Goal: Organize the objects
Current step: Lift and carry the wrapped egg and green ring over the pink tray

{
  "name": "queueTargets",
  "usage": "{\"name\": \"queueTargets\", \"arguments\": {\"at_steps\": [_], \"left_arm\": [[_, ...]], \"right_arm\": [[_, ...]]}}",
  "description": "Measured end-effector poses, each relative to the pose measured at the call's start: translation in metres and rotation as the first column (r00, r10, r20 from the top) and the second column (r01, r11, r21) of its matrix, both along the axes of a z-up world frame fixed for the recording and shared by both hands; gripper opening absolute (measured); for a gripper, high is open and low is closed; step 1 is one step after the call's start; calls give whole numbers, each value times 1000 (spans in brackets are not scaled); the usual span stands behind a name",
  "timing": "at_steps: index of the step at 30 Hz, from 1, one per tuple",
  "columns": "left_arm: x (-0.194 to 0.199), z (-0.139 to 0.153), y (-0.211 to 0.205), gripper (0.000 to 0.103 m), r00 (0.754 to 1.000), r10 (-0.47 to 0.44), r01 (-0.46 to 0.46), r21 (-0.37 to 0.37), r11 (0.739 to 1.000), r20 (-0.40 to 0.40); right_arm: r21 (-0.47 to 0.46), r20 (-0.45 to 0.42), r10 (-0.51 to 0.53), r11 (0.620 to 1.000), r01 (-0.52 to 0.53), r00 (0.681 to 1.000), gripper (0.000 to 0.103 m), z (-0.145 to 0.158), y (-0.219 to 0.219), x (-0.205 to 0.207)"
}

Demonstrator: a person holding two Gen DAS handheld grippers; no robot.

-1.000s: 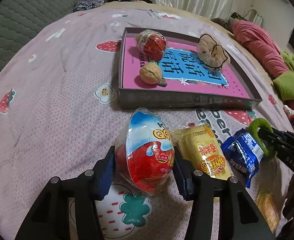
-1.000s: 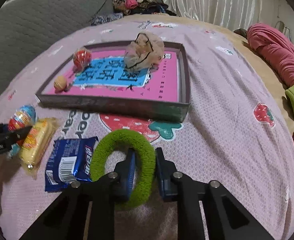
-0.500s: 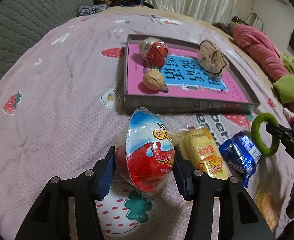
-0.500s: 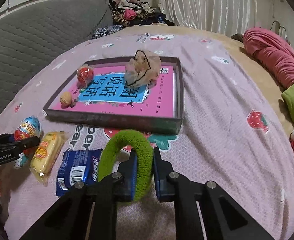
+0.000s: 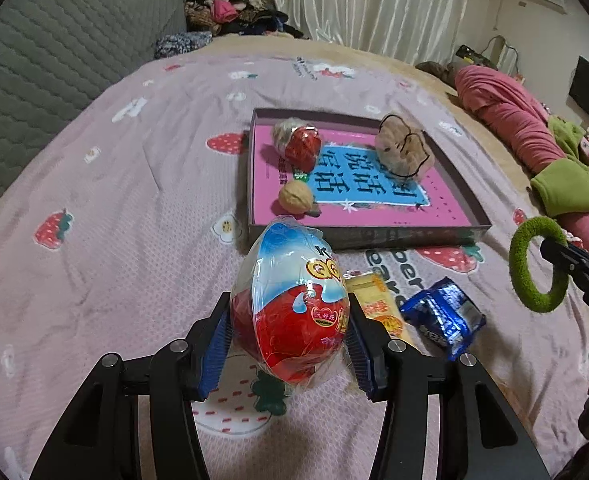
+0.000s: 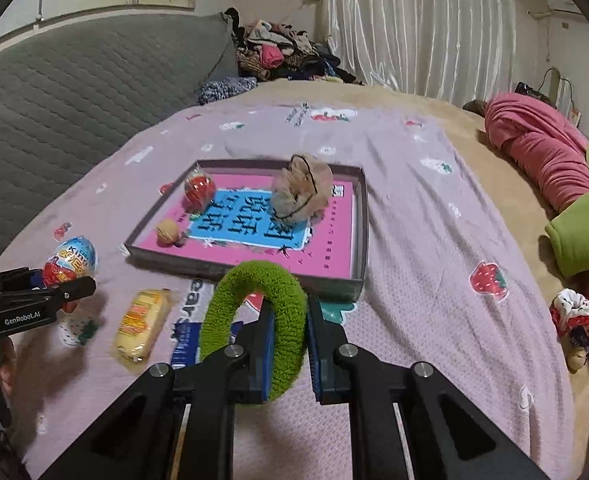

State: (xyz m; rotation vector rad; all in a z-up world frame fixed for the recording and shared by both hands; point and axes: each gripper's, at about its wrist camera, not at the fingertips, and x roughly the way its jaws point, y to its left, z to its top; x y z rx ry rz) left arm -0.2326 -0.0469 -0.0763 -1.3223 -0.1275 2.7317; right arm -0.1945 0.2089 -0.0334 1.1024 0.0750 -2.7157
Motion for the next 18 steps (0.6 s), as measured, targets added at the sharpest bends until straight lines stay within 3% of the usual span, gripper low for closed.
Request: {"name": "queueTargets", "arguments": {"at_steps": [18], "left_arm": [[54,78,7,54,993,-15,12,-26,1000,-121]], "right_arm": [[-15,-125,29,999,-32,992,15,75,-12,57]]}}
